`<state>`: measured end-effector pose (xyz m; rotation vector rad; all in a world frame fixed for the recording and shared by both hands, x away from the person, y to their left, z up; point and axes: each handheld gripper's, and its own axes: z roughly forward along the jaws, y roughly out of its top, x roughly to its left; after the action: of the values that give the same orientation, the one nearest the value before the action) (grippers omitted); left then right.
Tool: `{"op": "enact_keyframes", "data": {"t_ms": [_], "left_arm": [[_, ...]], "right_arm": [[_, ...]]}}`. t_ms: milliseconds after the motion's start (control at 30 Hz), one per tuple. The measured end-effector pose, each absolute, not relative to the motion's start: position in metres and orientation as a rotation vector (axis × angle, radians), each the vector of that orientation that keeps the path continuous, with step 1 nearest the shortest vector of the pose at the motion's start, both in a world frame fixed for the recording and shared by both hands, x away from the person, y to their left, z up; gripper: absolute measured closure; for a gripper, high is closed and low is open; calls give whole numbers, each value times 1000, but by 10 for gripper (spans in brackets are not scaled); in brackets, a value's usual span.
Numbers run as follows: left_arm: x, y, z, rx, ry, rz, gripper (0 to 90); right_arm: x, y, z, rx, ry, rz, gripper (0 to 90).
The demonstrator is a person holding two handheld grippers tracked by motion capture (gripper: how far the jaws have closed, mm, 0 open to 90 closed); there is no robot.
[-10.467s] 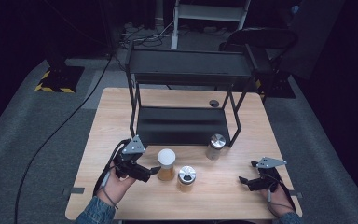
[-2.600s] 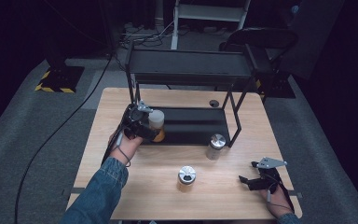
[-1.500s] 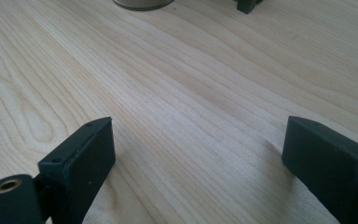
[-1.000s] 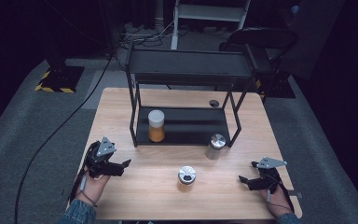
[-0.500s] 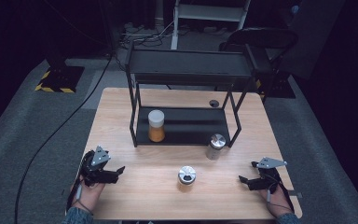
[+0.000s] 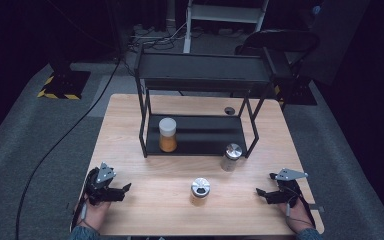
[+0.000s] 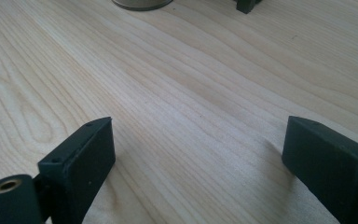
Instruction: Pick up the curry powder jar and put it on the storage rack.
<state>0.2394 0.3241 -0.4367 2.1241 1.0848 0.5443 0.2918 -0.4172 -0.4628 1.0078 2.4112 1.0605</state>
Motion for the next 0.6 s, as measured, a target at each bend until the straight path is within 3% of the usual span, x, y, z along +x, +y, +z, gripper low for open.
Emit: {"op": "enact_keyframes", "data": {"t_ms": [600], "left_arm": [[245, 333, -458, 2104, 1178, 476, 87]], "right_arm": [[292, -417, -463, 1008, 2410, 1061, 91]]}}
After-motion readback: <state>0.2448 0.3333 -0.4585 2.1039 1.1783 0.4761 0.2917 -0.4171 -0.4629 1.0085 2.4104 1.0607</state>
